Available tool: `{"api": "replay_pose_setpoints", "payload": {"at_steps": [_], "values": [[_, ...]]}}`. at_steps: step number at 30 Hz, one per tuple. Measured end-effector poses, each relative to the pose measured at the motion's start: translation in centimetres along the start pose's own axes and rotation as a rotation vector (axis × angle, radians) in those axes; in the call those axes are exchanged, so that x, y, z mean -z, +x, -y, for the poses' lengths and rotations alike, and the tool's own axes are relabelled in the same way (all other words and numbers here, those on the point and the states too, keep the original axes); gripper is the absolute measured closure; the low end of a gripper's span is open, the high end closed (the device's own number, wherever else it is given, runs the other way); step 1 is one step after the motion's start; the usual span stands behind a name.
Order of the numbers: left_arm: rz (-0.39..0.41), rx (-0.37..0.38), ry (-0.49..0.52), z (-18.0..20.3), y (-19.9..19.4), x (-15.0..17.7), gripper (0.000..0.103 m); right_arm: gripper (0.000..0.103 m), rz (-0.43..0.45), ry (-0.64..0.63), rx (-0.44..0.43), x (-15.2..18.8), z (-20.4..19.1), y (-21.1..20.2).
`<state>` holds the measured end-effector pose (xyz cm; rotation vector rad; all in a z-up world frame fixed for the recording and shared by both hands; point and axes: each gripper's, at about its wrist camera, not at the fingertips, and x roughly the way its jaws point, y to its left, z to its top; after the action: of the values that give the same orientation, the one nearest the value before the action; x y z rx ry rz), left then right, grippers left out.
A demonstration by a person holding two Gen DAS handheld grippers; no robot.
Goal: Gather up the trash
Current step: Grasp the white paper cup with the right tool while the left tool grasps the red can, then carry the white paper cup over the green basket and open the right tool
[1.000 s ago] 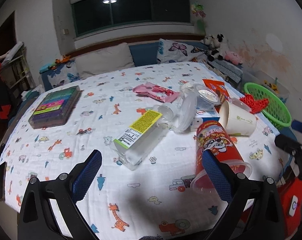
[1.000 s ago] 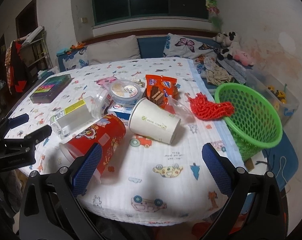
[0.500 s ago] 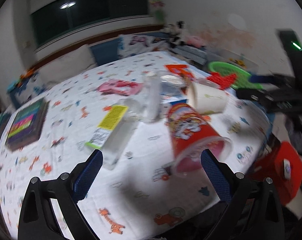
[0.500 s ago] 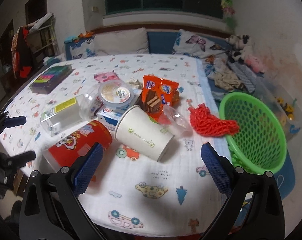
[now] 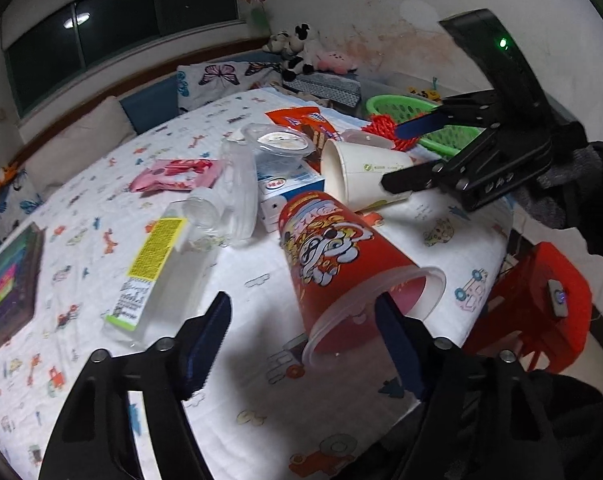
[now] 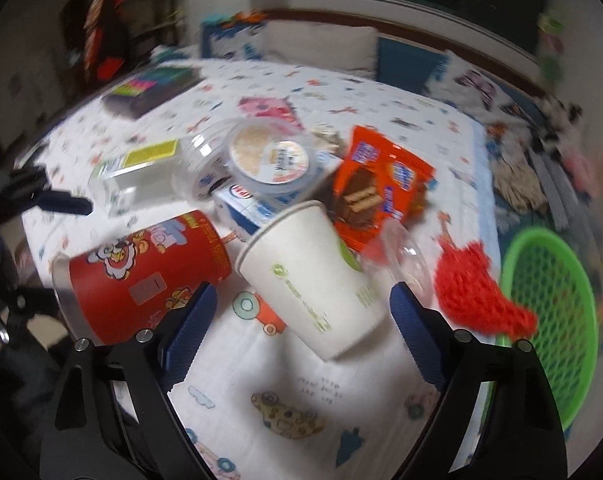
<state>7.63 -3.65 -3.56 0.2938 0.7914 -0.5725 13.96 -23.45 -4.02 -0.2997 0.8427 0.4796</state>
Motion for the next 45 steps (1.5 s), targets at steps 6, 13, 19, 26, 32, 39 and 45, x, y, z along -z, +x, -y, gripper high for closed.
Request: {"api": "replay_pose_setpoints", "payload": {"at_steps": [6,13,19,26,32,39,45], "values": [[0.008,0.038,0.013,0.2,0.7,-0.3,0.038,0.020,-0.049,-0.160,0.024,-0.9,-1.1,2.3],[0.007,0.059,0.004,0.0,1.3,-0.5,0.053,0.028,-0.106,-0.330,0.095,-0.7,-2.1,4.9],[0.014,0.083,-0.019,-0.5,1.1,-0.5,0.075,0.031,-0.093,-0.332,0.097,-0.4,-2.2,4.5],[0.025,0.080,-0.025,-0.7,0.4,-0.4,0.092,0.031,-0.030,-0.193,0.036,-0.6,-1.7,1.0],[0.048,0.075,-0.028,-1.0,-1.4,-0.8,0.097,0.031,0.032,-0.037,0.008,-0.4,-0.1,-2.8],[0.128,0.103,-0.046,-1.5,-3.6,-3.6,0.097,0.031,0.082,0.182,0.108,-0.3,7.0,-6.1],[0.206,0.125,-0.071,-2.2,-3.7,-8.4,0.097,0.031,0.025,0.401,0.256,1.0,17.2,-4.5]]}}
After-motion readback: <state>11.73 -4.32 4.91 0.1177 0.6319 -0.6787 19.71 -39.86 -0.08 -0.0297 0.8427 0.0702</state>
